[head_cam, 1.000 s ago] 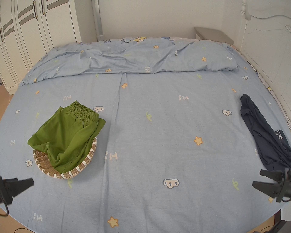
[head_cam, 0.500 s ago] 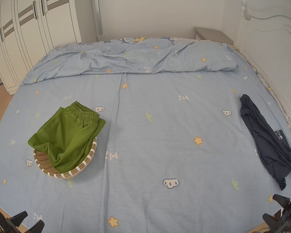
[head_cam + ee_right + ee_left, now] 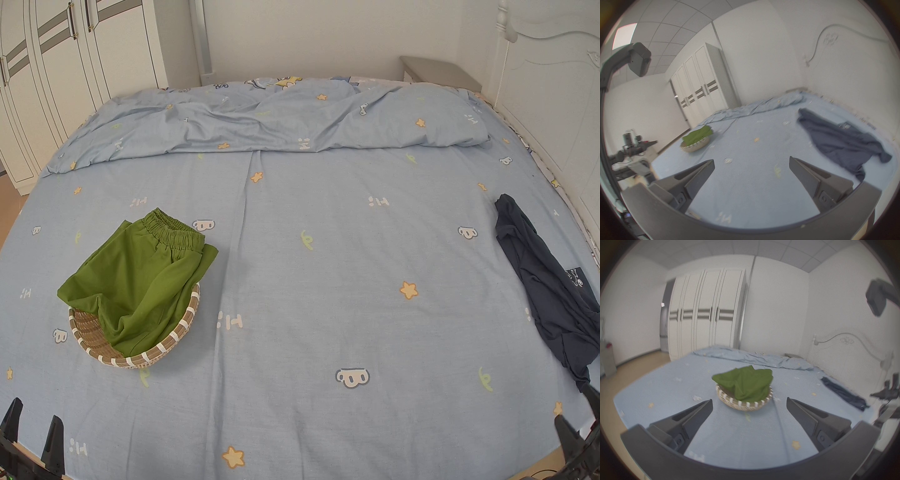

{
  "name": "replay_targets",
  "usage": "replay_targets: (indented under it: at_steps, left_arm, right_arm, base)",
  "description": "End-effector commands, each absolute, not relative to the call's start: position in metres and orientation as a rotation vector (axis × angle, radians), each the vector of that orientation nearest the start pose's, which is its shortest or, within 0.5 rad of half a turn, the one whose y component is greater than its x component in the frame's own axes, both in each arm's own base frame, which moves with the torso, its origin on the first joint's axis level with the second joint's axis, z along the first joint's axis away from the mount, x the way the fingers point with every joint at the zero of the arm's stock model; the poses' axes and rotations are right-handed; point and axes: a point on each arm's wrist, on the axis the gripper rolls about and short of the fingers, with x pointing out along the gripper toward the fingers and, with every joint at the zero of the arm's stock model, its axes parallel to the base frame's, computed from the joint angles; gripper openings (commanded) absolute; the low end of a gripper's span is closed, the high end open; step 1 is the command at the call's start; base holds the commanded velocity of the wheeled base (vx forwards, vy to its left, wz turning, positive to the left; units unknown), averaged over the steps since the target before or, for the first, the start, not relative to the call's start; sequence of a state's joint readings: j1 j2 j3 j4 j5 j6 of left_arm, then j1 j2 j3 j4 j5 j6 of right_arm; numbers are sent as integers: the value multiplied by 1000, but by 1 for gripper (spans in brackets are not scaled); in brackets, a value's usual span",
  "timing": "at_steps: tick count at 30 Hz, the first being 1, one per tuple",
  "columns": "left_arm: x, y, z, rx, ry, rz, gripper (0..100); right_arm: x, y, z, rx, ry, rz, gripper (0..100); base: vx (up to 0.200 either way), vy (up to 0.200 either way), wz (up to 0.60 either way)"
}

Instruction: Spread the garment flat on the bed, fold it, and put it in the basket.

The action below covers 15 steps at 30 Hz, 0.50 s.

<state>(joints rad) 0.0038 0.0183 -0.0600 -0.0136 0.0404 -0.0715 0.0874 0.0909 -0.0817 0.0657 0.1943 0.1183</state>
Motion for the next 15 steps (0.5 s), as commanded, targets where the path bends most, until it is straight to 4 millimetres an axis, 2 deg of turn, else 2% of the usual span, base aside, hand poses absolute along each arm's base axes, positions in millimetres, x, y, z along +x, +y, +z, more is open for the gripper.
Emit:
replay_targets:
  at_steps: [1, 2, 4, 15]
  left_arm:
    - [-23, 2, 79, -16, -27, 92, 100]
    - [-23, 2, 78, -16, -21, 80, 100]
    - [-23, 1, 76, -12, 4, 60, 100]
    - [-23, 1, 76, 25, 3, 34, 100]
  right_arm:
    - [-15, -1, 84, 43, 31, 90, 100]
    - [-15, -3, 81, 28, 57, 11, 100]
    - [-20, -1, 79, 20, -1, -52, 100]
    - [-22, 0, 76, 9, 3, -18, 100]
  base:
    - [0, 0, 0]
    - [0, 0, 0]
    - [0, 0, 0]
    - [0, 0, 0]
